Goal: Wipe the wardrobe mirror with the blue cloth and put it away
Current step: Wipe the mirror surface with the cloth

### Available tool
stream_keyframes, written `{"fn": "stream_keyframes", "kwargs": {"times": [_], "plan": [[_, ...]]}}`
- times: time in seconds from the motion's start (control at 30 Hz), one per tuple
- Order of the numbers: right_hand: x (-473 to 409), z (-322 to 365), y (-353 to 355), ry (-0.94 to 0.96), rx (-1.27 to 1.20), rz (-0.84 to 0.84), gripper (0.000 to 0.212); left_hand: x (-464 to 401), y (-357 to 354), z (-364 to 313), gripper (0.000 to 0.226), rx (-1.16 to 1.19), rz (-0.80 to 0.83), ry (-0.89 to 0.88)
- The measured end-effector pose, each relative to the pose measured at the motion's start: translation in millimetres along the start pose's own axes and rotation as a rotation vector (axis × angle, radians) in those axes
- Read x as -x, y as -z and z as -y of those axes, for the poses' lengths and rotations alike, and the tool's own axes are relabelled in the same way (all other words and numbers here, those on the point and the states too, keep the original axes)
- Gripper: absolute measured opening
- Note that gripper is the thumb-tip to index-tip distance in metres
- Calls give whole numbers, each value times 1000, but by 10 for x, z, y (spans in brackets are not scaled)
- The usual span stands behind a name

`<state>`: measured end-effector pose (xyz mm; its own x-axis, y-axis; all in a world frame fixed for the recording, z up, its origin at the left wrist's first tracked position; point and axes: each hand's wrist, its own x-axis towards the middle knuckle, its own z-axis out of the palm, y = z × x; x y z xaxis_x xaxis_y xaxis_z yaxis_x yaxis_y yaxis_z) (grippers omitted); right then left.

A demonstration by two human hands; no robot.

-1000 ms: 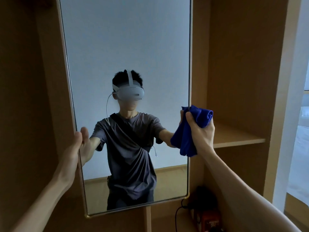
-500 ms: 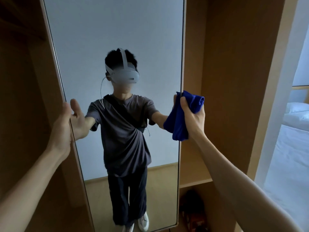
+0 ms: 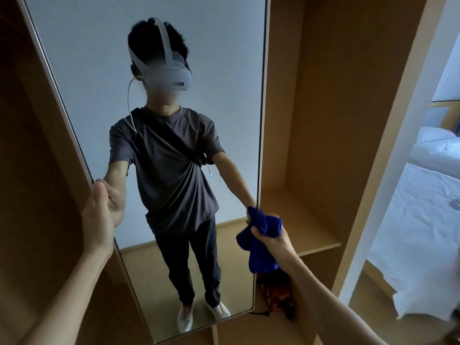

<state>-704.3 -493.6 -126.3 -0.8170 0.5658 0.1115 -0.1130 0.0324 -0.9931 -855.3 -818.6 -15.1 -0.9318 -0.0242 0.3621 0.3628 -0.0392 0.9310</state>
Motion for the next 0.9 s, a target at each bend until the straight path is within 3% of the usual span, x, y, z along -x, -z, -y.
{"fn": "stream_keyframes", "kwargs": {"times": [0.07,0.17,0.27,0.37,0.57,0.67,0.77,0.9], "plan": [[15,-253,35,-41,-10,14,35,32,-39,-34,53,19,-30,-10],[25,-493,25,-106,-40,25,37,56,-59,-41,63,22,-60,-8],[43,-545,-49,-207,-108,-43,53,56,-30,2,73,-4,-64,-19],[-48,-347,-147,-258,-160,-132,30,57,-4,25,82,-36,-76,-35],[-341,993,-274,47,-135,-232,30,91,-47,-10,73,-18,-95,-23],[-418,1586,-298,229,-125,-234,19,90,-44,-22,66,-4,-97,4],[-428,1581,-293,233,-105,-225,14,93,-20,-38,67,-13,-71,-1],[-342,922,-253,85,-131,-207,12,105,-13,-36,63,-28,-85,-29]]}}
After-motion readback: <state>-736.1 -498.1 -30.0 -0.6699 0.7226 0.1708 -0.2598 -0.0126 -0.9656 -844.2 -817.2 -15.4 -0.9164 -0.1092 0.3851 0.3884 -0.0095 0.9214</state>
